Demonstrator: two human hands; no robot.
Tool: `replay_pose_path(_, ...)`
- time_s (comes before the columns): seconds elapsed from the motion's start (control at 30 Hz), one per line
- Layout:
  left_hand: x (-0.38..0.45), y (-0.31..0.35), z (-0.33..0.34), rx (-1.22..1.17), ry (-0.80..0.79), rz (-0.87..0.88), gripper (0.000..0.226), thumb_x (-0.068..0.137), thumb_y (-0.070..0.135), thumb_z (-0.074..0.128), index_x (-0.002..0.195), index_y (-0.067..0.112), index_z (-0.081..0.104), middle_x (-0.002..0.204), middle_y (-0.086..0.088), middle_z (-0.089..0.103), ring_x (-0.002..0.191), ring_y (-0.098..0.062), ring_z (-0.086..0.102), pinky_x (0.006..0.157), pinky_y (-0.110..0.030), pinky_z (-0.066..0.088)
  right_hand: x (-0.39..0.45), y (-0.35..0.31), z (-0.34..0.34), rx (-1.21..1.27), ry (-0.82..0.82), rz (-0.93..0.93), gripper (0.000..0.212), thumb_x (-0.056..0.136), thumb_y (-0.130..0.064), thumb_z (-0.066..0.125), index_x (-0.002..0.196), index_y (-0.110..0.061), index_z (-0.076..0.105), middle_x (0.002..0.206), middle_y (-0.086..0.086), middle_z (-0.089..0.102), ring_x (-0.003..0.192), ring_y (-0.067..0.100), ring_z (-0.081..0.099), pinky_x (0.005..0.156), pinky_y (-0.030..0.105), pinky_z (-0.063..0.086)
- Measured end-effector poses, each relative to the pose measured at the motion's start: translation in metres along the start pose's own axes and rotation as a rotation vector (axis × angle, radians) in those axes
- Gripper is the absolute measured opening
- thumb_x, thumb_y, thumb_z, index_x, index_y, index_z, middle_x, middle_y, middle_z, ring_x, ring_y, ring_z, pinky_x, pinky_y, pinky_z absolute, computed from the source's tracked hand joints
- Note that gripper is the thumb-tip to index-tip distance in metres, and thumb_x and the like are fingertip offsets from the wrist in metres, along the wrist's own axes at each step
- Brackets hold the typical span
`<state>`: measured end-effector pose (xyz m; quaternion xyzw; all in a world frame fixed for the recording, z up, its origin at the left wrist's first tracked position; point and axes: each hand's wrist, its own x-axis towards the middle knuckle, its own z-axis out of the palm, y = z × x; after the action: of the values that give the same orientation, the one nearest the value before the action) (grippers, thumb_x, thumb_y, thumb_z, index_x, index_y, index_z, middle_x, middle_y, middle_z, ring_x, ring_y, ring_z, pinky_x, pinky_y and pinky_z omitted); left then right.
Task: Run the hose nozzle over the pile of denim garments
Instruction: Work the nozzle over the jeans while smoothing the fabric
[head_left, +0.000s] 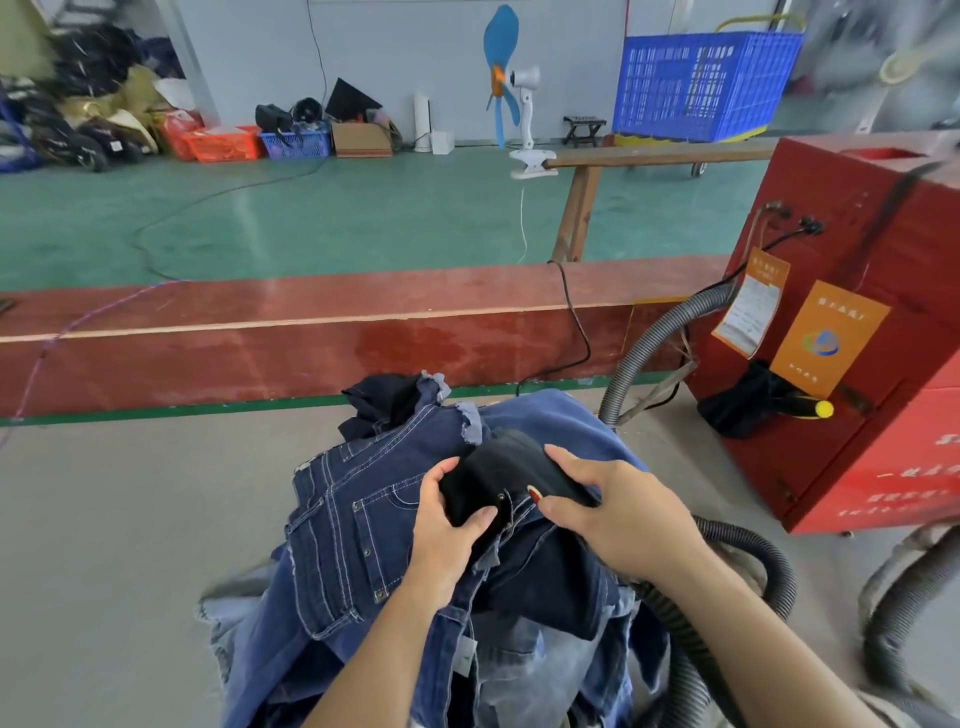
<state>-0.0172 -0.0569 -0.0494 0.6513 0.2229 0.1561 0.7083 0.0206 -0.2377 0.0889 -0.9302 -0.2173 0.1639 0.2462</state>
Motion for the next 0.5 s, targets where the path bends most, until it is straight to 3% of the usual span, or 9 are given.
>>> replay_pose_path(0.2, -0.002, 0.002, 0.001, 0.052, 0.023, 0.010, 0.062, 0.081, 0.002, 0.073, 0.118, 0.046, 0.048, 0.126, 0.006, 0.057, 0.114, -0.011, 0.056, 0.093, -0.028, 0.048, -0.002, 0.006, -0.014, 0.180, 0.157, 0.006, 0.057, 0.086, -0.053, 0.060, 0.138, -0.056, 0.037, 0.115, -0.018, 0.067, 0.072, 0.009, 0.053, 0.063, 0.024, 0.044)
replay_pose_path(0.3, -0.002, 0.003, 0.002, 0.033, 0.026, 0.002, 0.065, 0.081, 0.001, 0.073, 0.123, 0.041, 0.045, 0.129, 0.004, 0.055, 0.117, -0.014, 0.055, 0.100, -0.036, 0.047, -0.015, 0.015, -0.017, 0.135, 0.097, 0.027, 0.058, 0.083, -0.058, 0.060, 0.136, -0.059, 0.036, 0.113, -0.021, 0.065, 0.072, 0.003, 0.057, 0.064, 0.022, 0.044)
replay_pose_path(0.4, -0.003, 0.004, 0.003, -0.032, 0.010, -0.009, 0.069, 0.080, -0.004, 0.072, 0.130, 0.032, 0.041, 0.131, 0.001, 0.055, 0.118, -0.014, 0.056, 0.104, -0.039, 0.045, -0.021, 0.012, -0.011, 0.037, -0.011, 0.040, 0.057, 0.084, -0.060, 0.058, 0.136, -0.061, 0.034, 0.089, -0.025, 0.062, 0.062, -0.008, 0.055, 0.061, 0.018, 0.044)
replay_pose_path(0.5, -0.004, 0.005, 0.006, -0.059, 0.008, -0.014, 0.073, 0.079, -0.006, 0.072, 0.133, 0.029, 0.038, 0.130, 0.001, 0.056, 0.116, -0.009, 0.057, 0.100, -0.030, 0.047, -0.018, 0.002, -0.004, -0.065, -0.023, 0.026, 0.056, 0.087, -0.062, 0.053, 0.139, -0.060, 0.030, 0.108, -0.021, 0.067, 0.084, 0.003, 0.062, 0.071, 0.023, 0.050)
